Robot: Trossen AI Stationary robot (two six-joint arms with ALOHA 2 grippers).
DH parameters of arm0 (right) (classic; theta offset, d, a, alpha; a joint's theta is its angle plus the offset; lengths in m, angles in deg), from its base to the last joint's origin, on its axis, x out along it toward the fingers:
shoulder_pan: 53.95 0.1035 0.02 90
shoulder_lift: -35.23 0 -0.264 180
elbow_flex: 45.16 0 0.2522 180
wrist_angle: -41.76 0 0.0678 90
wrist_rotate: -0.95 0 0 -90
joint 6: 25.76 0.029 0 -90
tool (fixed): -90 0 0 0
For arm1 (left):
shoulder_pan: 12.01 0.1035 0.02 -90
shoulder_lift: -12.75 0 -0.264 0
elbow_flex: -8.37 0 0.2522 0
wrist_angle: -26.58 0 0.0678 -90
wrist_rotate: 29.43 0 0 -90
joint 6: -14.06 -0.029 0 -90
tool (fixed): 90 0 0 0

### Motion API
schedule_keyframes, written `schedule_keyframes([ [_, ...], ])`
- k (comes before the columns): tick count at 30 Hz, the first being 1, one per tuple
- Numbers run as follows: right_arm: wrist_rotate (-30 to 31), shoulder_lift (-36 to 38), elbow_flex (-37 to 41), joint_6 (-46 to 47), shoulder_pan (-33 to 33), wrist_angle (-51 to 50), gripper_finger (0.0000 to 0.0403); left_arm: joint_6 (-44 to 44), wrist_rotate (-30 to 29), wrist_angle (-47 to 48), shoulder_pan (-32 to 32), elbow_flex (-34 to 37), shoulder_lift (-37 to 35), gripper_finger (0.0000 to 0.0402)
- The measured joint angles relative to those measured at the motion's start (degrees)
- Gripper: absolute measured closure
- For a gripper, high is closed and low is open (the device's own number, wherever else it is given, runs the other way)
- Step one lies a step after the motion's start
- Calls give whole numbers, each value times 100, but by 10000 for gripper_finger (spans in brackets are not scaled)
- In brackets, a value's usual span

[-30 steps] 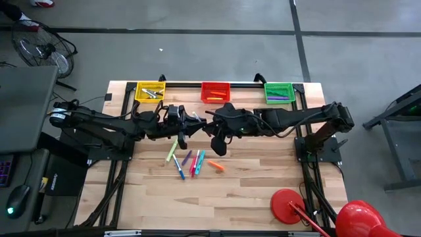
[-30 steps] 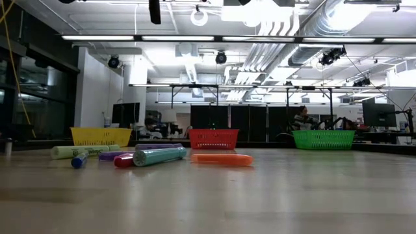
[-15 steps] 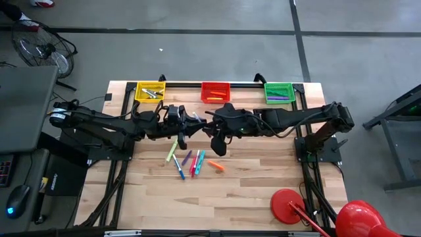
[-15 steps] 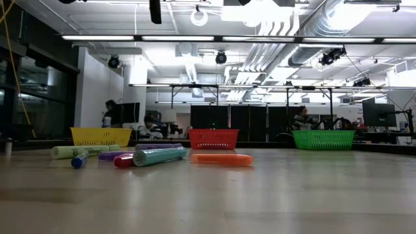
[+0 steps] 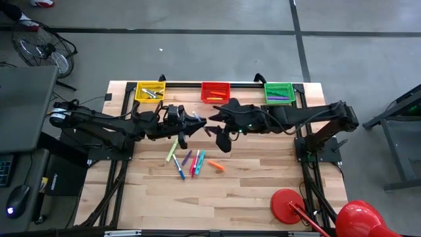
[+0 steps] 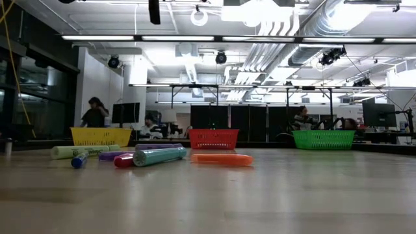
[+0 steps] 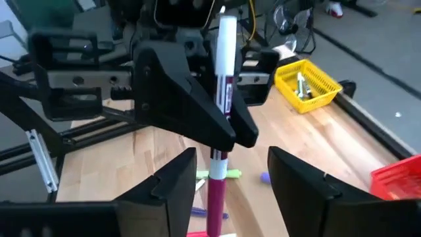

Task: Pick & Place Markers
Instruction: Put the purple marker into the yellow bin

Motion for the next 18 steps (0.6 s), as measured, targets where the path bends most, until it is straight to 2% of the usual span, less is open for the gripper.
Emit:
schedule_keyframes([
  [6,472,380,0,-85,-23,-556,225,-14,-509,198,2,0,-2,373],
  [12,1061,775,-2,109,-24,-1685,224,20,-1102,622,94,-7,-226,373],
  [18,1285,849,-4,553,-24,-2908,224,358,-1007,1372,688,-5,-521,373],
])
